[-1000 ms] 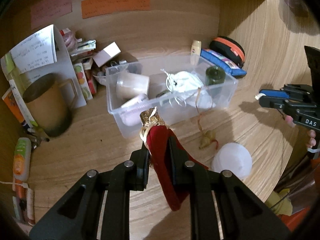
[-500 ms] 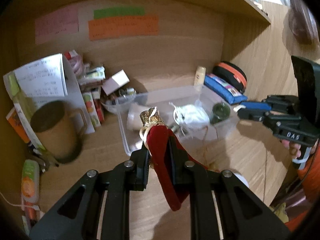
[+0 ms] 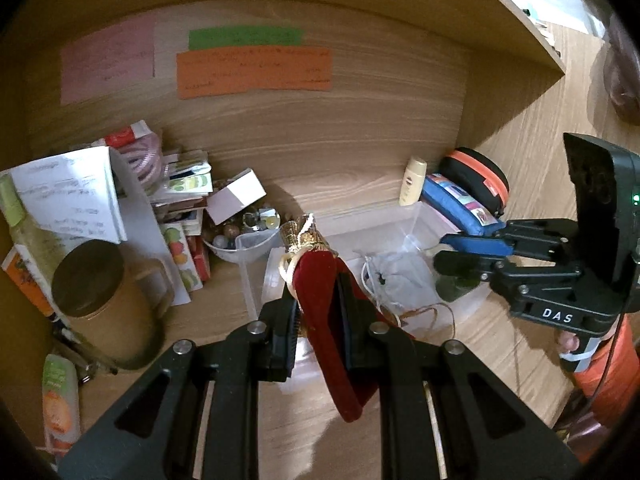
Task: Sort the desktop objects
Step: 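Carry the red pouch and the spiral shell over the clear box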
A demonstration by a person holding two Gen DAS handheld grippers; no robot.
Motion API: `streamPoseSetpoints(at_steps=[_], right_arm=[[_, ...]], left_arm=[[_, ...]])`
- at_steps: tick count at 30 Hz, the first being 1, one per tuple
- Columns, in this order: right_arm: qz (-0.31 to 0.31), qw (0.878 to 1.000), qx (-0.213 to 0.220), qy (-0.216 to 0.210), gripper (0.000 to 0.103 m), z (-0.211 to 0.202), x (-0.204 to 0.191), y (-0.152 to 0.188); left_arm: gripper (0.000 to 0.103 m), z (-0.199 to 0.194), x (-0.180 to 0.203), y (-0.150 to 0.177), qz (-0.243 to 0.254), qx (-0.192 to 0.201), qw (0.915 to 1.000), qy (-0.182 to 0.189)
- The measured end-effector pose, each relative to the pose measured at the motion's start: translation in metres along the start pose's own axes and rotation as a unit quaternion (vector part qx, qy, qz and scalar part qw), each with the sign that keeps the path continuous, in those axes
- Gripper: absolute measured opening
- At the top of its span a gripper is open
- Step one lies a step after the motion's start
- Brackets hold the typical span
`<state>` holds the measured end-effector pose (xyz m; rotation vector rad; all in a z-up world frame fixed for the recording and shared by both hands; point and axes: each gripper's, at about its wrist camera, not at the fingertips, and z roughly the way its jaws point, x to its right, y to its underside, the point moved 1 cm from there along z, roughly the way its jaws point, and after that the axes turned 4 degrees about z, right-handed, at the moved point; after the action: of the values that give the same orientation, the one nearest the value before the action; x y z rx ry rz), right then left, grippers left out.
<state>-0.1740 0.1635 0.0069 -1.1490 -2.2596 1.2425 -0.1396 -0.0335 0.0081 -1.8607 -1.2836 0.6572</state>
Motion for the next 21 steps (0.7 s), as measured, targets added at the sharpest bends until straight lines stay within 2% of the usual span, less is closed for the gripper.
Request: streamPoseSetpoints(at_steps=[8, 21], right_arm=[[-0.001, 1.000, -0.018, -0.010, 0.016, 0.027, 0.001, -0.004], [-0.010, 0.999, -0.052, -0.002, 0.016, 0.061, 0.006, 0.008]], left_arm=[[0.016, 0.029, 0.002, -0.005, 0.009, -0.017, 0.9996, 0.020], [0.016, 0.072, 0.008, 0.010, 0.018, -0.061, 0.9976, 0.025]])
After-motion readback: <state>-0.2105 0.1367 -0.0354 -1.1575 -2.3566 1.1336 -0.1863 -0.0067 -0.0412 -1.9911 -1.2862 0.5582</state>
